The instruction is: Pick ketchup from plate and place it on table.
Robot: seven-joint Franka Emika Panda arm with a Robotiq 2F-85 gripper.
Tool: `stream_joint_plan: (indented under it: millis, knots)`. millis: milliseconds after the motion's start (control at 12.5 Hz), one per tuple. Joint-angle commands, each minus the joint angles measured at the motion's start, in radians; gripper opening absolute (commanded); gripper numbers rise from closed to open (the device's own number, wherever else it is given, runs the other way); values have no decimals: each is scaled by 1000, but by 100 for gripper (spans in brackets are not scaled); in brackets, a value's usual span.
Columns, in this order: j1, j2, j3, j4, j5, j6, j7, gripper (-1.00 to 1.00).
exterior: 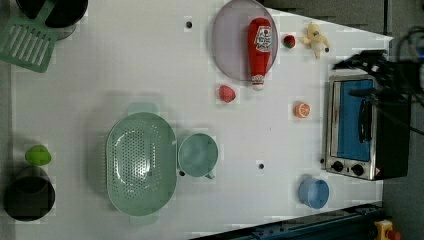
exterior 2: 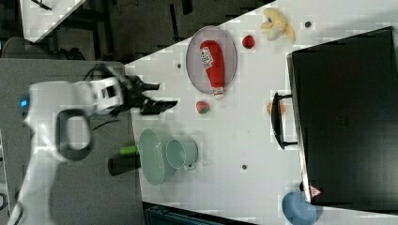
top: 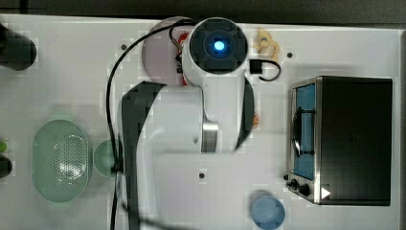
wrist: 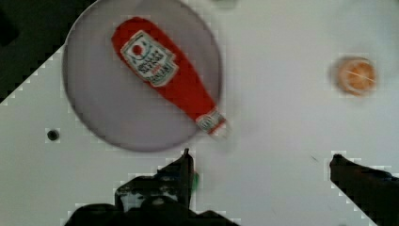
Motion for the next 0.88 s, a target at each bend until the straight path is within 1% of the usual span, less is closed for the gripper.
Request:
stream_joint_plan:
  millis: [80,320,480,560,880]
  knots:
    - [7,85,22,-2,-8,113,-176,100]
    - [18,201,22,11,-11,274,-383,100]
    - [23,284,22,37,-15,342,-487,100]
    - [24,325,22,62,-19,356,-514,100]
    - [31,466,21,167,-26,359,-521,100]
